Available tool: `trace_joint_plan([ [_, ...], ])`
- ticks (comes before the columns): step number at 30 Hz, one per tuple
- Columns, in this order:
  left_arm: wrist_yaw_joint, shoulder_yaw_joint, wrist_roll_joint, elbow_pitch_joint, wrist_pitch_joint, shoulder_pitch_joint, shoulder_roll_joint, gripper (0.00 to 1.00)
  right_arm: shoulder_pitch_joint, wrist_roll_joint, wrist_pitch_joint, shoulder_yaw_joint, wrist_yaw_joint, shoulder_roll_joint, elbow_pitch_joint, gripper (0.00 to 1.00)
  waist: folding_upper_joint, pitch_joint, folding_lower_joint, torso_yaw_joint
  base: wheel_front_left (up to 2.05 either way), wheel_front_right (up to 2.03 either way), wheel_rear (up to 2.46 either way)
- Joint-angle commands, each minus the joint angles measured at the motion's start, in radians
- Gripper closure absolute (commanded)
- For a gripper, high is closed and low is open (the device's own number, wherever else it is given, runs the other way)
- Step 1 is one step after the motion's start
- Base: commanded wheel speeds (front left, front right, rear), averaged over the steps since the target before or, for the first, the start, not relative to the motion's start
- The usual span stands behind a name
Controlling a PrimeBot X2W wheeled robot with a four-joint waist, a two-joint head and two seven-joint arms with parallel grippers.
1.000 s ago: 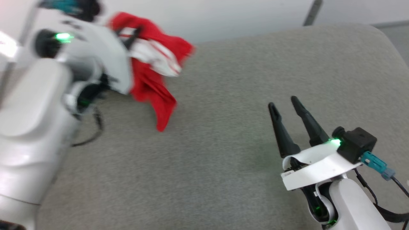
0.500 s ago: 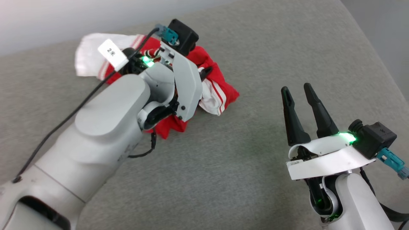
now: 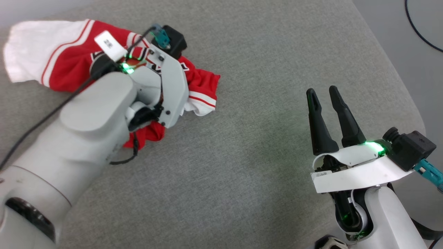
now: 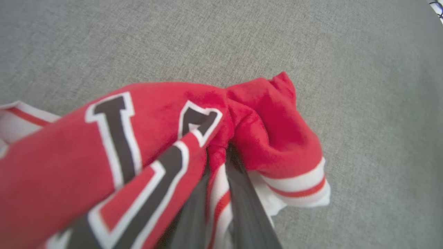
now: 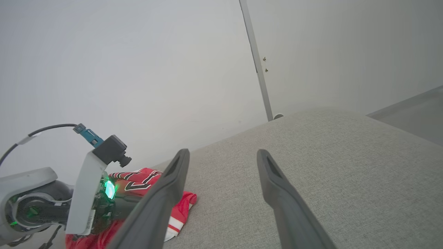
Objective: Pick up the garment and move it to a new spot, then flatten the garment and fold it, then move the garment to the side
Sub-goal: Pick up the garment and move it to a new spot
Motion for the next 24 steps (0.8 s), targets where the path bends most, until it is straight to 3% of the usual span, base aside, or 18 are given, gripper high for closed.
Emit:
trace_joint_plan([
  [1,0.006,-0.043,-0.003,0.043,0.043,0.075,0.022,1.0,-0.008,0.0,-0.001,-0.002,0.0,0.004,-0.005,0.0,0.0,0.029,0.0,-0.028,0.0,0.0,0.0],
  [3,0.008,-0.061,-0.022,0.055,0.059,0.083,0.034,1.0,-0.006,-0.003,-0.001,-0.005,0.0,0.004,-0.008,0.0,0.0,0.028,0.0,-0.025,0.0,0.0,0.0],
  [4,0.009,-0.07,-0.026,0.054,0.06,0.084,0.035,0.92,-0.007,-0.01,-0.001,-0.002,0.0,0.004,-0.008,0.0,0.0,0.026,0.0,-0.02,0.0,0.0,0.0],
  [5,0.009,-0.075,-0.029,0.053,0.045,0.083,0.036,0.54,-0.008,-0.017,-0.001,0.0,0.0,0.004,-0.007,0.0,0.0,0.022,0.0,-0.013,0.0,0.0,0.0],
  [6,0.009,-0.076,-0.039,0.052,0.029,0.081,0.034,0.02,-0.01,-0.023,-0.001,0.001,0.0,0.004,-0.005,0.0,0.0,0.017,0.0,-0.004,0.0,0.0,0.0],
  [14,0.007,-0.065,-0.086,0.01,-0.163,0.046,-0.009,0.0,-0.01,-0.117,-0.001,-0.001,0.0,0.0,0.035,0.0,0.0,-0.08,0.0,0.126,0.0,0.0,0.0],
  [19,0.004,-0.03,-0.134,-0.054,-0.334,0.047,-0.035,0.0,0.014,-0.153,-0.001,0.003,0.0,-0.049,0.063,0.0,0.0,-0.158,0.0,0.226,0.0,0.0,0.0],
  [24,0.004,-0.012,-0.18,-0.128,-0.47,0.11,-0.021,0.0,0.041,-0.159,-0.001,0.008,0.0,-0.105,0.086,0.0,0.0,-0.222,0.0,0.316,0.0,0.0,0.0],
])
